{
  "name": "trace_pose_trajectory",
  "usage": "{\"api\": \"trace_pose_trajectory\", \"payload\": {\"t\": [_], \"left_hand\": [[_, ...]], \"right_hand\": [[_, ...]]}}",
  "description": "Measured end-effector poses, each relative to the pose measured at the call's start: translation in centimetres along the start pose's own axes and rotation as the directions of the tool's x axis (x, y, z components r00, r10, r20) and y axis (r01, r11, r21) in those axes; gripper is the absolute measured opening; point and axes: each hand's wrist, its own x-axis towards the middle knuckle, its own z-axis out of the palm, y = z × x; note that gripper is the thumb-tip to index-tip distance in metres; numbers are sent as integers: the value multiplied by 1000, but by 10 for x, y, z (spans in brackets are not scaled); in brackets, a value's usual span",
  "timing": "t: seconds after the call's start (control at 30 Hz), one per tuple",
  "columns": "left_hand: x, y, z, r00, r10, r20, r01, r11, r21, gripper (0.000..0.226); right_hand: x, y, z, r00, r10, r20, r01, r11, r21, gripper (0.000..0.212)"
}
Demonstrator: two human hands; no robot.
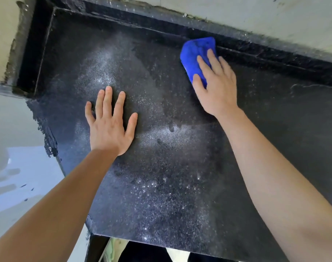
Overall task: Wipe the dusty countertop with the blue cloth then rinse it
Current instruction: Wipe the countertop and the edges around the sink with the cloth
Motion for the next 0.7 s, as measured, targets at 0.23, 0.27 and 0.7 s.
{"api": "trace_pose_trajectory", "payload": {"t": [0.23,0.27,0.7], "left_hand": [[0,0,1,1000,10,-9,-10,1000,-19,66],[-1,0,1,1000,6,-11,-6,1000,-24,66],[-2,1,0,1000,-6,-29,6,1000,-10,64]], "right_hand": [[-113,20,-13,944,329,-13,-329,941,-79,76],[-125,11,-15,960,280,-13,-280,956,-84,75],[-133,-23,5,972,-188,138,195,980,-38,68]]}}
